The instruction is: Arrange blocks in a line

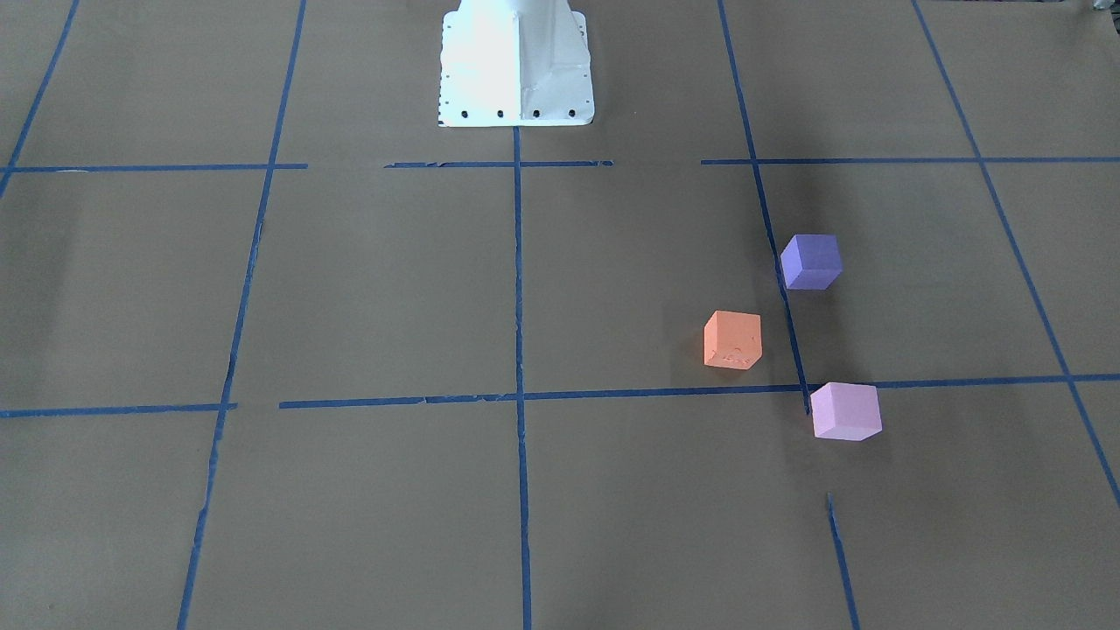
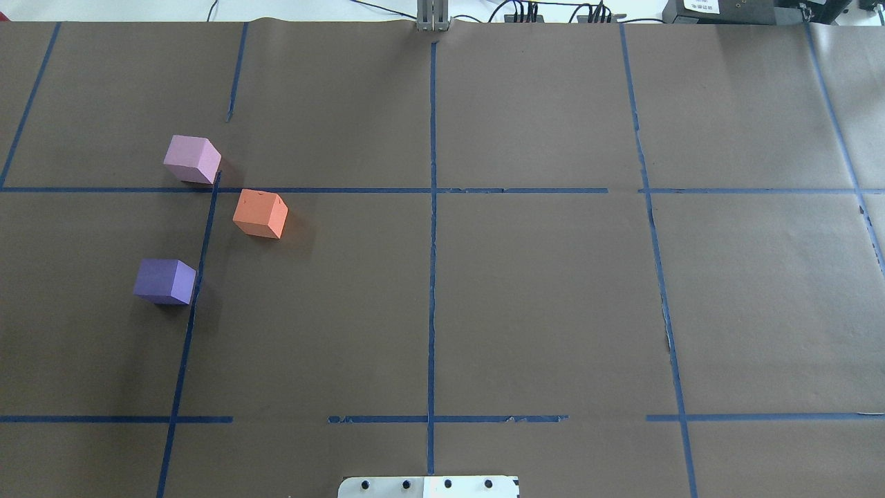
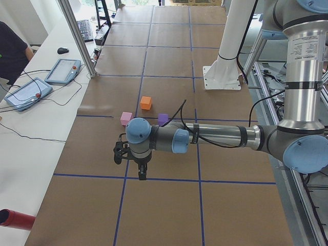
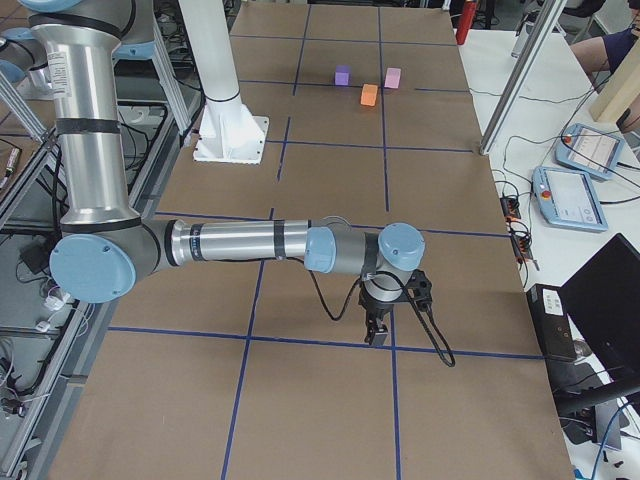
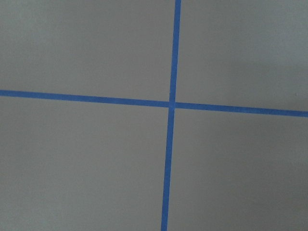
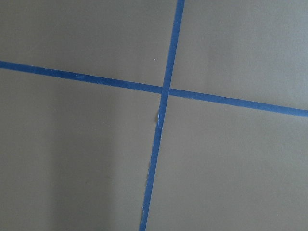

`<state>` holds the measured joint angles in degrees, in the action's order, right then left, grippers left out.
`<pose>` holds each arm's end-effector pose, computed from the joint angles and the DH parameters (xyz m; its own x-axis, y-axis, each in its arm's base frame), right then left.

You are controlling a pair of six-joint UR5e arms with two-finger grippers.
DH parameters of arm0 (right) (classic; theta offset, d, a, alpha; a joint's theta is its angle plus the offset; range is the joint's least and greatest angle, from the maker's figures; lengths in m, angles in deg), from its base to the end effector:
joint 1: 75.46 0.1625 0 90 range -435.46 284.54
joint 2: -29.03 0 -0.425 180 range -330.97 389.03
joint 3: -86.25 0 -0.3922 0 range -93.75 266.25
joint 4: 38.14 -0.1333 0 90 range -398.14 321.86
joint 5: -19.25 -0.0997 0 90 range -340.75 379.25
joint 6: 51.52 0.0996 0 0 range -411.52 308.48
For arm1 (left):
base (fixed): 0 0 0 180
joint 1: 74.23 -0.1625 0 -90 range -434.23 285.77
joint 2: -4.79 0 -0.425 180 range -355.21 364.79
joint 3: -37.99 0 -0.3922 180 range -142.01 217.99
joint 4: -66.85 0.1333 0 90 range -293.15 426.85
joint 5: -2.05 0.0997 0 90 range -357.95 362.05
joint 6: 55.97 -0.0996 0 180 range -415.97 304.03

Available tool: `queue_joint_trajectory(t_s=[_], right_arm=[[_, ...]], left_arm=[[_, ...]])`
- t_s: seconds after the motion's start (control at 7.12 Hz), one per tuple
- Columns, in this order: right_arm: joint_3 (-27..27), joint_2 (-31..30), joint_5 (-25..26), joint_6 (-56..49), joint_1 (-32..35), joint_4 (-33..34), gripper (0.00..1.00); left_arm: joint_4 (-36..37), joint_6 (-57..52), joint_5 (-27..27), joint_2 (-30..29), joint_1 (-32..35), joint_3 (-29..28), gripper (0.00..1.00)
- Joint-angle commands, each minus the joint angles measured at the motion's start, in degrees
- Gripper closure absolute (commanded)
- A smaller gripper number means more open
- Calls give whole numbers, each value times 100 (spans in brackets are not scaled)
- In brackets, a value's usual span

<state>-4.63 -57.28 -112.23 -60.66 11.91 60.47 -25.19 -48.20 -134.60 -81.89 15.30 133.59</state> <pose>0.0437 -0.5151 0.6368 0.7337 -0.1462 0.6635 0.1644 0.9858 0.0354 -0.0570 -0.4723 0.6319 0.6808 -0.0750 -0.7286 0.0846 0.9961 -0.0234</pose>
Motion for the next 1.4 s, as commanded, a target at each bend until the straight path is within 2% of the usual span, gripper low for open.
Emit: queue_joint_trajectory(t_s=[0.0,0.84,1.26], right_arm=[[0,0,0,0,0,0,0],[0,0,0,0,0,0,0],[0,0,0,0,0,0,0]], left_arm=[[54,-21,-2,46,-5,11,0],[-7,-3,-2,-15,-40,-15,0],[-7,41,-19,-523,-627,55,0]])
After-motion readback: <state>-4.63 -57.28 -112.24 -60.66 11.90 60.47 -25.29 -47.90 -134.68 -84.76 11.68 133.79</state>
